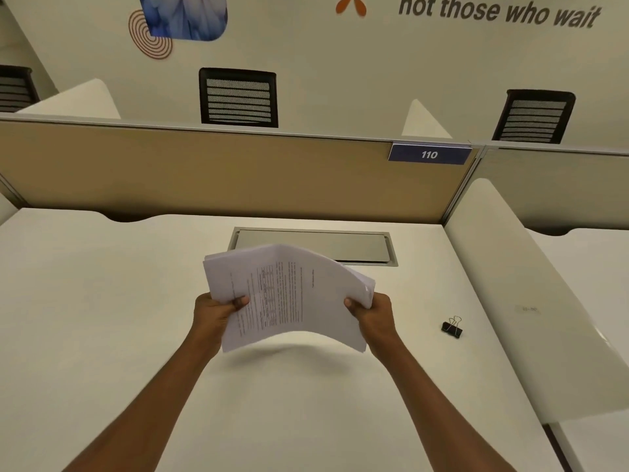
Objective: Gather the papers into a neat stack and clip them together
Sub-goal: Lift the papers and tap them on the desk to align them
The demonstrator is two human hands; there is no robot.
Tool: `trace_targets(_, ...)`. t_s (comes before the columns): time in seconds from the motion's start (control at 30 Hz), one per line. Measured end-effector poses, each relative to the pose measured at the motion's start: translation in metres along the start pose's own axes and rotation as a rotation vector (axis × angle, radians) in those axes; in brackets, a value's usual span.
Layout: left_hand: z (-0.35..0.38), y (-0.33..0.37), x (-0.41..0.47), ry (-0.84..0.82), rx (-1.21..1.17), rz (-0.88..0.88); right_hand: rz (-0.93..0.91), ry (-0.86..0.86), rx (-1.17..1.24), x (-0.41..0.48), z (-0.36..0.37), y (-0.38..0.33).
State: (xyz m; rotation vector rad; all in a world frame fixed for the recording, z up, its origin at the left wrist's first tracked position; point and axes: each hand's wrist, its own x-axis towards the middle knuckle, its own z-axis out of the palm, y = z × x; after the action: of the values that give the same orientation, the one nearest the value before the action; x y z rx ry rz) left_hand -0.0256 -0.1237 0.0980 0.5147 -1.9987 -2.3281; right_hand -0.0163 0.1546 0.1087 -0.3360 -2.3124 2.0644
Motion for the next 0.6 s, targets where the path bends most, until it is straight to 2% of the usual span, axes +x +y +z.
trace_targets(0.23, 0.011, -0.007, 0.002, 0.071, 0.053, 0.047, -0.098, 0.110, -0.002, -0.018, 0.011, 0.023)
trace_targets(0.43, 0.009, -0.038, -0.001, 0.081, 0.147, -0.053, -0.043, 0.131, -0.122, -0.031, 0.015, 0.055)
trace_targets(0.6, 0.004, -0.044, -0.002, 0.056, 0.153, -0.060, -0.025, 0.190, -0.127, -0.030, 0.018, 0.062)
